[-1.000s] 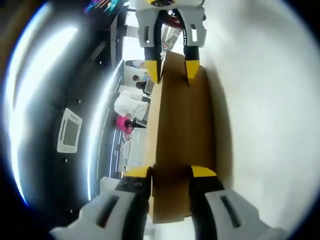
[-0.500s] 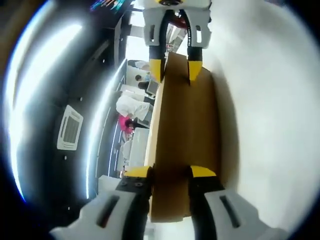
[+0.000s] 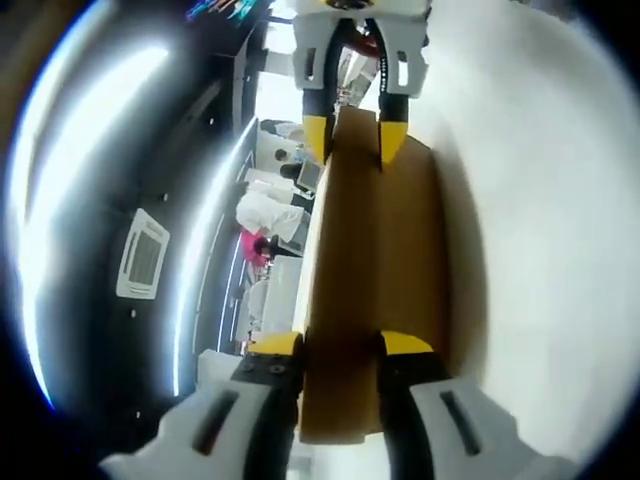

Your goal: Operate the shoe box by opening the lid, removing the specified soft item, and placing it in the target area until the item is outside and the box remains undamaged.

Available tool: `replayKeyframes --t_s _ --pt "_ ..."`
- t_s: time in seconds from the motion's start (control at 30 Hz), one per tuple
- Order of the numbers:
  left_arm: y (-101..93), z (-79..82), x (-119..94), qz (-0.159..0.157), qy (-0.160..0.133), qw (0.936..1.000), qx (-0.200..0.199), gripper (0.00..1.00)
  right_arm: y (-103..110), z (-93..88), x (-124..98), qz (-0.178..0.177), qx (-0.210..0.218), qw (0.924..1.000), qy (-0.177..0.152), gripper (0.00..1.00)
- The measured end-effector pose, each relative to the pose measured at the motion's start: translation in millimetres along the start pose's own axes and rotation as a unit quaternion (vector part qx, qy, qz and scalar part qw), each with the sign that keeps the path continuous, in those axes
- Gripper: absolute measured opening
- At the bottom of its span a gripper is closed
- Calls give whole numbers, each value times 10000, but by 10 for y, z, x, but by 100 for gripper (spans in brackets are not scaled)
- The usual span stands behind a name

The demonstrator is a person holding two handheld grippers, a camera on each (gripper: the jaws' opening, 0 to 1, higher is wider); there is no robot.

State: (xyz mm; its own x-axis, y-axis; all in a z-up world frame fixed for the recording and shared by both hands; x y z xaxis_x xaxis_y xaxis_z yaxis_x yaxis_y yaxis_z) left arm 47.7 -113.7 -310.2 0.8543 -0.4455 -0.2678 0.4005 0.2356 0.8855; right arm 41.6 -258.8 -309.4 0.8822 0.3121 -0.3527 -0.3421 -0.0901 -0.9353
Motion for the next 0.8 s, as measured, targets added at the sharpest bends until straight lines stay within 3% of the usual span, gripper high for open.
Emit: replayKeyframes --t_s 0.8 --pt "107 17 -2 -85 -39 9996 -251 32 -113 26 -13 -120 -46 9999 -46 29"
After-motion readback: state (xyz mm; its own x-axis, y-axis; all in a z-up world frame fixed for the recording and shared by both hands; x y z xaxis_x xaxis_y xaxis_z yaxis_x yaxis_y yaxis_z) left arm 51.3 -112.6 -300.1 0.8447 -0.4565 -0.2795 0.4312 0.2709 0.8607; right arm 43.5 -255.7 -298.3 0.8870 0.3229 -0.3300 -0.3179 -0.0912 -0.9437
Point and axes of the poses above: the point that each gripper's makers call its tool centre point, and the gripper's own axes: x roughly forward along the fingers, y roughly to its left, z roughly out of its top, the point moved 2 cm from there along -x, roughly backward along the fingers, and after that the axes turned 9 degrees about -x, right-handed, at the moved point
